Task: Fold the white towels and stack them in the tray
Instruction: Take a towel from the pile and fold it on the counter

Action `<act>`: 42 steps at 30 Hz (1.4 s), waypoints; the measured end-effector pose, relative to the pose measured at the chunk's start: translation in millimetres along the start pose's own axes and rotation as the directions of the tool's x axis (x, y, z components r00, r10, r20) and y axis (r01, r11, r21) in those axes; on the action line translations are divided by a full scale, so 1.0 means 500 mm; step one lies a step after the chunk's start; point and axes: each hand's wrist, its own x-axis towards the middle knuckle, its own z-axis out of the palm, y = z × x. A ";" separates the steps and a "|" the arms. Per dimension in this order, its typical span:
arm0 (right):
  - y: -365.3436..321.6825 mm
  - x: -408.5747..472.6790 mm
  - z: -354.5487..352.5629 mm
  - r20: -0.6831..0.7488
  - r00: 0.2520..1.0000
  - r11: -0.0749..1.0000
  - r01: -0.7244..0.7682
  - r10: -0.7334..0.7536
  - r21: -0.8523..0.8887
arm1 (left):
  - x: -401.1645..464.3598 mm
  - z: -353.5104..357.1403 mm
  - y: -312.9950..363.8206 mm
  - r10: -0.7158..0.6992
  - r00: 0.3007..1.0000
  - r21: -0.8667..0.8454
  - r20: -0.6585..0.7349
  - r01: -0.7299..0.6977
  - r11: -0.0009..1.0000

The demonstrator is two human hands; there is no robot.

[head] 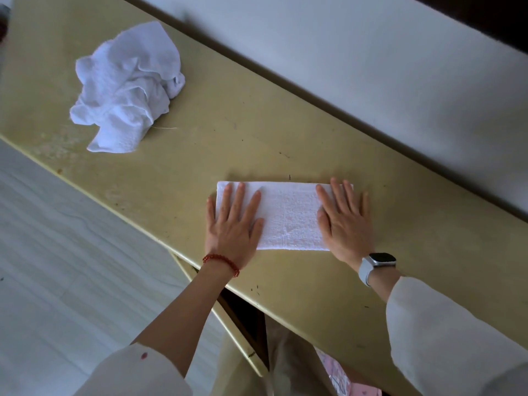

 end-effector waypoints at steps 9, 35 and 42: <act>-0.063 0.016 -0.042 0.112 0.956 0.961 0.276 -0.272 -0.019 | -0.050 -0.026 -0.040 0.176 0.984 0.068 -0.039 -0.173 0.982; -0.213 0.138 -0.080 0.103 0.929 0.913 0.322 -0.355 0.249 | 0.015 -0.101 -0.097 -0.514 0.828 -0.335 0.224 0.561 0.757; -0.251 0.214 -0.095 0.364 0.840 0.915 0.383 -0.403 0.128 | 0.040 -0.107 -0.102 -0.468 0.831 -0.371 0.301 0.555 0.745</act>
